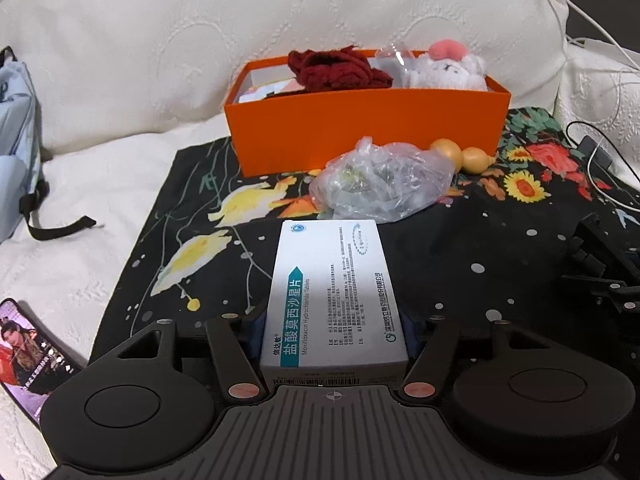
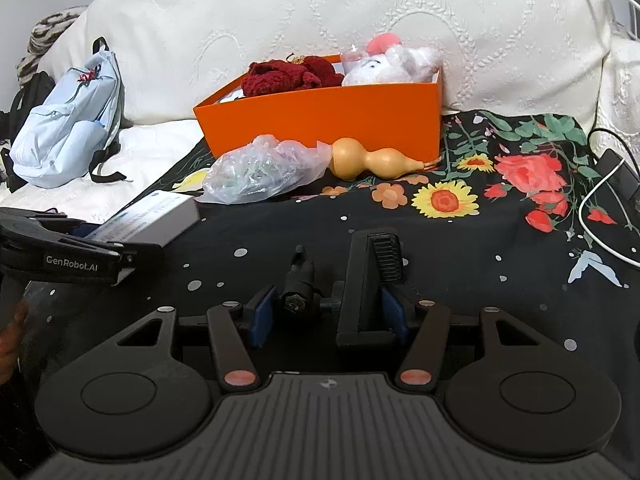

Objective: Organize objects
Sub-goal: 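Lift the medicine box with the left tool while the right tool lifts the black clip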

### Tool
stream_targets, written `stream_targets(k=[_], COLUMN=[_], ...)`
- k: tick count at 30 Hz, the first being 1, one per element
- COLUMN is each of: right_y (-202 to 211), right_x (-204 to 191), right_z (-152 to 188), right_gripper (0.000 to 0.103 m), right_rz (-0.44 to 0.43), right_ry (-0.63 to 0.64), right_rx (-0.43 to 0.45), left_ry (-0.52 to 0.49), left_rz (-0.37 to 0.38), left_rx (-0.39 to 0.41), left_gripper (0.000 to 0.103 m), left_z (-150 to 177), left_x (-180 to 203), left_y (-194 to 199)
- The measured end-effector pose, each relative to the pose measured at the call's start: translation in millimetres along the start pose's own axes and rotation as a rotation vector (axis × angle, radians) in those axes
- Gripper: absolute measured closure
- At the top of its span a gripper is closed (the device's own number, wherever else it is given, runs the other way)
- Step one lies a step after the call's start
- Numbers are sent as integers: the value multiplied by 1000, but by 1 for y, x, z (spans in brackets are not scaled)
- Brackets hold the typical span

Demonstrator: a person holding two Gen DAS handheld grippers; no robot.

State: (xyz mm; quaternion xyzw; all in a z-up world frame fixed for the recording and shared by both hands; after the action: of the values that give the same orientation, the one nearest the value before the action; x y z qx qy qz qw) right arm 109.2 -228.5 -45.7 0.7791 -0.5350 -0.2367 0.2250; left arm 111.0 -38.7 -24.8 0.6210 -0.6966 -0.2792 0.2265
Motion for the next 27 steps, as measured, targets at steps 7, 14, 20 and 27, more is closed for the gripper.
stream_targets(k=[7, 14, 20, 27], right_y=[3, 8, 10, 13], right_x=[3, 7, 9, 10], right_z=[-3, -7, -10, -12], right_gripper=[41, 41, 41, 41], right_rz=[-17, -33, -35, -37], right_ry=[-25, -55, -67, -72], right_rx=[29, 68, 90, 107], left_ry=[32, 44, 40, 36], left_rz=[-5, -13, -15, -14], left_rx=[72, 88, 101, 117], left_gripper=[0, 0, 0, 0], left_z=[-8, -13, -16, -26], left_x=[-6, -8, -8, -6], left_y=[13, 17, 20, 24])
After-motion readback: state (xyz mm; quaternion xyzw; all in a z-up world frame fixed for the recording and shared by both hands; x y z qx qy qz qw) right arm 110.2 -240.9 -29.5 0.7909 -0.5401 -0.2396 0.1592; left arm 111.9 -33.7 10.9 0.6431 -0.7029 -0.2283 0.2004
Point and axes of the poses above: each gripper's, at about its wrist camera, not at the fingertips, and y roughly against the way its jaws point, x to its right, z to its underside, the point moved 7 cm from there along -y, roughly the way its jaws point, and after that the axes turned 1 degree about -x, right-handed, at the moved point
